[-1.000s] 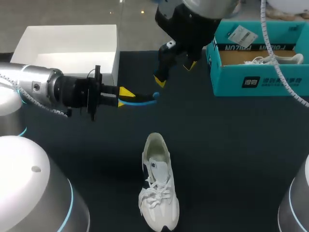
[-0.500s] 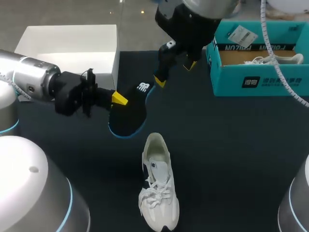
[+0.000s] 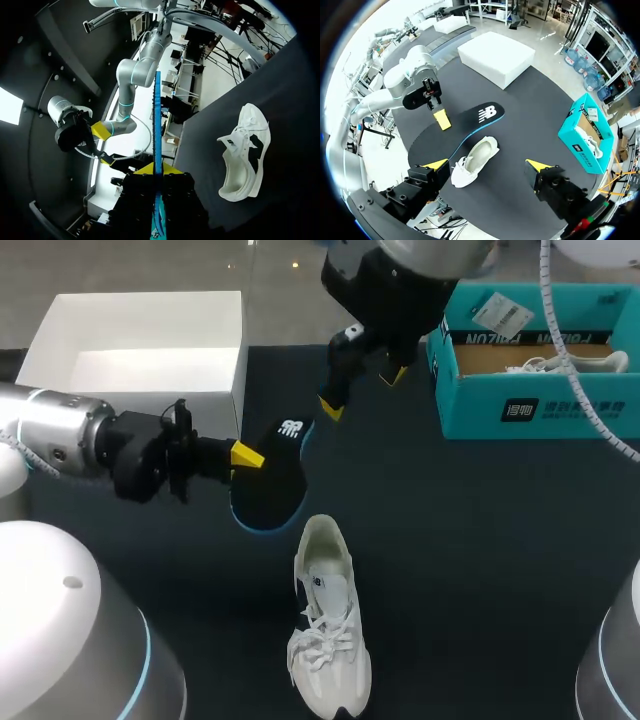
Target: Take the shoe out of the shoebox, open the shoe tongue, remove and reinsert the insole, then place the shoe into the shoebox
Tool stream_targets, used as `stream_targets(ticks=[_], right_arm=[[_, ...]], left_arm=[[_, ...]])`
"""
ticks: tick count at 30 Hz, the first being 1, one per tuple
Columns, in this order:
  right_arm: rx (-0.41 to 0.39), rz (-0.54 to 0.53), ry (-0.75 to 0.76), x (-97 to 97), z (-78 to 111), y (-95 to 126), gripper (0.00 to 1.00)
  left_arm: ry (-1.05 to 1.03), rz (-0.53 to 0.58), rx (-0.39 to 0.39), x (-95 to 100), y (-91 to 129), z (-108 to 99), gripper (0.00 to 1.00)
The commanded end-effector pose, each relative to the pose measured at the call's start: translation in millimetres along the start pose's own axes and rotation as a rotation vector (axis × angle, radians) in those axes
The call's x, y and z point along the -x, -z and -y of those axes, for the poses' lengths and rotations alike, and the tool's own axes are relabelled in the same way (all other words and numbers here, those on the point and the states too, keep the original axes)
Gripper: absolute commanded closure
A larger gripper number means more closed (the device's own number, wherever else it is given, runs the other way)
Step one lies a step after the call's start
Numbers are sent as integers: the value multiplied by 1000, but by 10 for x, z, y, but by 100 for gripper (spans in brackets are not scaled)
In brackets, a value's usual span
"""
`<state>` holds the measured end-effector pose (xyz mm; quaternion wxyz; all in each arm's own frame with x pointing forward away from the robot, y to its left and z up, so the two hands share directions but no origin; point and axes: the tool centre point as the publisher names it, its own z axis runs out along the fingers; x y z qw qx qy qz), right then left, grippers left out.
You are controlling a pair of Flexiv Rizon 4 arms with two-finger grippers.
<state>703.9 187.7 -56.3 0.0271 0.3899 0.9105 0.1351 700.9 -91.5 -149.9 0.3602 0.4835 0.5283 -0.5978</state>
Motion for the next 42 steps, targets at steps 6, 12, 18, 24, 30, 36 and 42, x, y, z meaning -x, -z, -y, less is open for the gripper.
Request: stream_targets(ticks=[6,12,18,24,30,36,42], right_arm=[[-1,-1,-1,5,-4,-9,0],[-1,-1,-1,5,-4,-9,0],[-1,-1,-1,5,-4,-9,0],[-1,-1,-1,5,-4,-9,0],[-1,-1,-1,5,-4,-9,0],[-1,-1,-1,5,-4,-9,0],[-1,-1,-1,5,-4,-9,0]], left_arm=[[-1,1,5,-1,-7,16,100],[-297,-56,-28,220,-6,21,100],[-384,-138,-41,106,91,7,100],[-461,-142,14,45,148,27,100],[-508,-98,120,95,121,17,100],[-549,-127,199,126,2,-8,100],[-576,-152,239,159,-57,-49,100]])
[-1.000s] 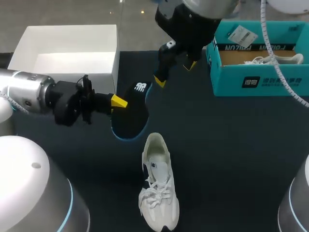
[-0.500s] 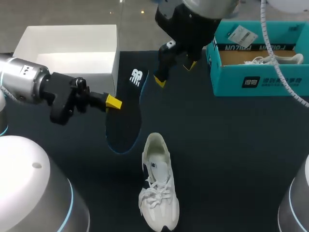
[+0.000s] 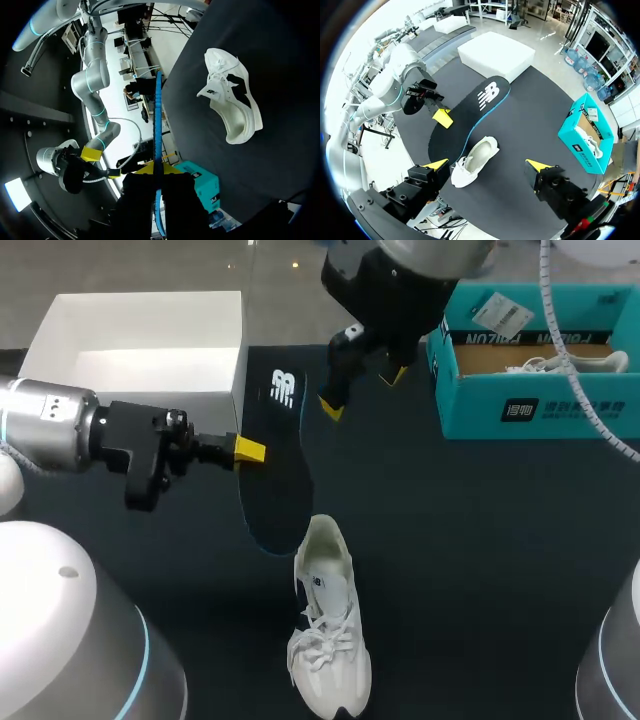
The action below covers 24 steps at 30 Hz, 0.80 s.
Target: Take the shoe out of the shoebox, open the shoe tongue, remove and reinsert the insole, then place the shoe into the shoebox
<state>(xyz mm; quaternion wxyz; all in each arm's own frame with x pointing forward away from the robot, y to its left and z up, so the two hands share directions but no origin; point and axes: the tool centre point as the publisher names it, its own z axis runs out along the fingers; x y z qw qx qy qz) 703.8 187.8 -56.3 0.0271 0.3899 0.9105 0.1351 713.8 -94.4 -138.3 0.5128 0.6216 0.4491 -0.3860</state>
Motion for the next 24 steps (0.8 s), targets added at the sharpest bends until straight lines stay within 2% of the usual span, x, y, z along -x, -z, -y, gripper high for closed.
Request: stream_targets(ticks=[1,24], right_arm=[[-1,-1,-1,5,-4,-9,0],[-1,-1,-1,5,-4,-9,0]], left_arm=[[-4,-14,57,42,-52,33,100],[-9,-34,53,57,-95,9,100]])
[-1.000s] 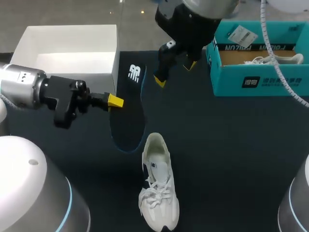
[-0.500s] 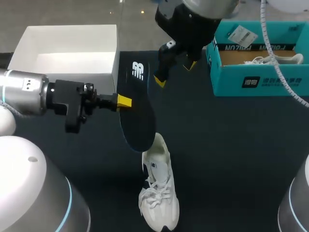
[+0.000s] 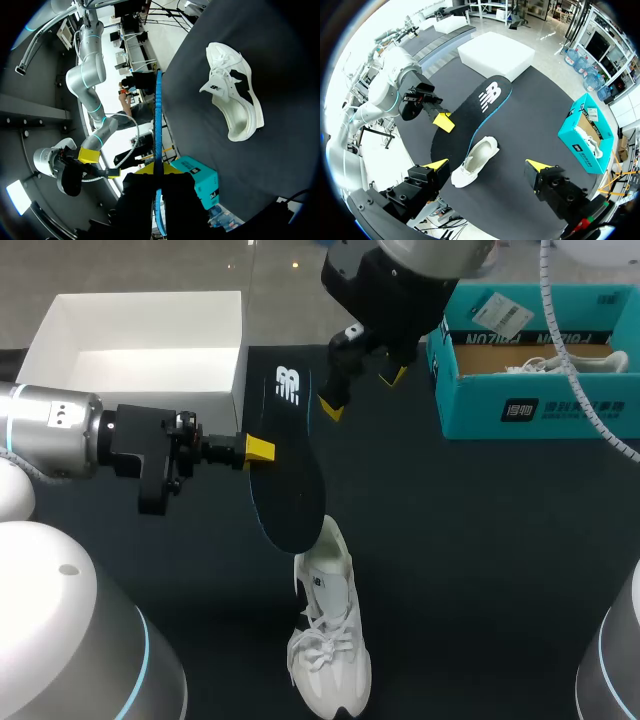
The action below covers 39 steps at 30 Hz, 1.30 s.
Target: Take the shoe out of the shoebox, open the shoe tongue, remove and reinsert the insole, then place the shoe into the shoebox
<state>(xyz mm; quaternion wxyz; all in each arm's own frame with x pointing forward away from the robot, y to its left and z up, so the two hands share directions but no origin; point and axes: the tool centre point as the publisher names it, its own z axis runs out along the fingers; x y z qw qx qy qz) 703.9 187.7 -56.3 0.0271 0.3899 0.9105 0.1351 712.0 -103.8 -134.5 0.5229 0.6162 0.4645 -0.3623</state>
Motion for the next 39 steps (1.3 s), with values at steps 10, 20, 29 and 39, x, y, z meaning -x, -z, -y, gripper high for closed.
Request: stream_targets(ticks=[10,20,29,39], right_arm=[[131,-116,-3,29,78,-61,0],[354,-290,-79,-12,219,-89,0],[391,-418,-113,-22,240,-90,0],[411,-572,-85,-29,117,-174,0]], left_arm=[[-1,-2,2,2,-8,10,100],[-1,-2,2,2,-8,10,100],[-1,-2,2,2,-8,10,100],[-1,-2,2,2,-8,10,100]])
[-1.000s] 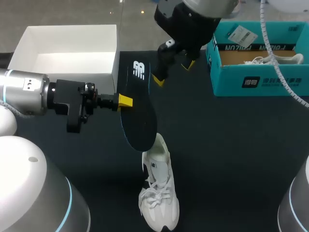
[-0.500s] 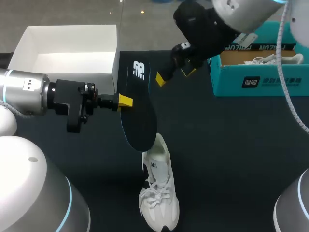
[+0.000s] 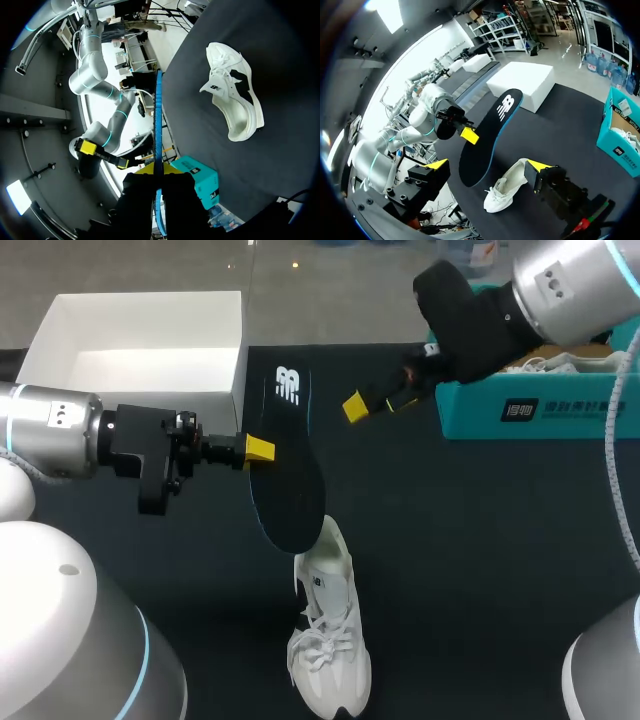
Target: Take the shoe out of the shoebox, open the shoe tongue, remove and reinsert the insole, then place the shoe into the shoebox
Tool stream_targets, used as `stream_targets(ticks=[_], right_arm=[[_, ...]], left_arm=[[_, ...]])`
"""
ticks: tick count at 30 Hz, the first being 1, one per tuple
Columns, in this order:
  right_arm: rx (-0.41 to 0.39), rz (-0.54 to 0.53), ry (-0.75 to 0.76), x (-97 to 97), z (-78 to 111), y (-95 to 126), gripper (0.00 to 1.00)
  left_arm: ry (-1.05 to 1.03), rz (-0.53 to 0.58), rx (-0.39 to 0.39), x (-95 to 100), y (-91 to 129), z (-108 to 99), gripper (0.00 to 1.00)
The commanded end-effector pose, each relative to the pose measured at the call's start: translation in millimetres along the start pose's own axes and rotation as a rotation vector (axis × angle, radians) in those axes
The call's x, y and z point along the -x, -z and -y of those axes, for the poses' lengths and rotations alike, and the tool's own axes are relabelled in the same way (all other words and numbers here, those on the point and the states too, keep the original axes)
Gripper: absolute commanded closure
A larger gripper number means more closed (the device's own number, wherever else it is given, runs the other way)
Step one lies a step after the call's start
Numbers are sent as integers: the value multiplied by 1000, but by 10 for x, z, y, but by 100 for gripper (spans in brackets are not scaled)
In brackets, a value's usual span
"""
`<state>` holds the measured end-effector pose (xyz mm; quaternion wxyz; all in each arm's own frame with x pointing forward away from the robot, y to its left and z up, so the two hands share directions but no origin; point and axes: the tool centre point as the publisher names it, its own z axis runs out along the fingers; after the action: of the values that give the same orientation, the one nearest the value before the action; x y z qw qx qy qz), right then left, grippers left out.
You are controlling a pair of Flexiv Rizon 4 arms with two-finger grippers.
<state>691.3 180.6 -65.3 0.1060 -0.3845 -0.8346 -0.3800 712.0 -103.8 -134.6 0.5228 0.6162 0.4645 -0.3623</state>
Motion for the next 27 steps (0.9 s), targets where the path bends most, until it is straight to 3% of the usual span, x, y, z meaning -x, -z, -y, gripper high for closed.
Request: stream_targets(ticks=[1,20,27], right_arm=[[38,-150,3,64,-1,-141,0],[33,-348,-37,223,5,-638,0],[30,-409,-30,167,-18,-882,0]], left_arm=[[-1,-2,2,2,-8,10,100],[-1,-2,2,2,-8,10,100],[-1,-2,2,2,-8,10,100]])
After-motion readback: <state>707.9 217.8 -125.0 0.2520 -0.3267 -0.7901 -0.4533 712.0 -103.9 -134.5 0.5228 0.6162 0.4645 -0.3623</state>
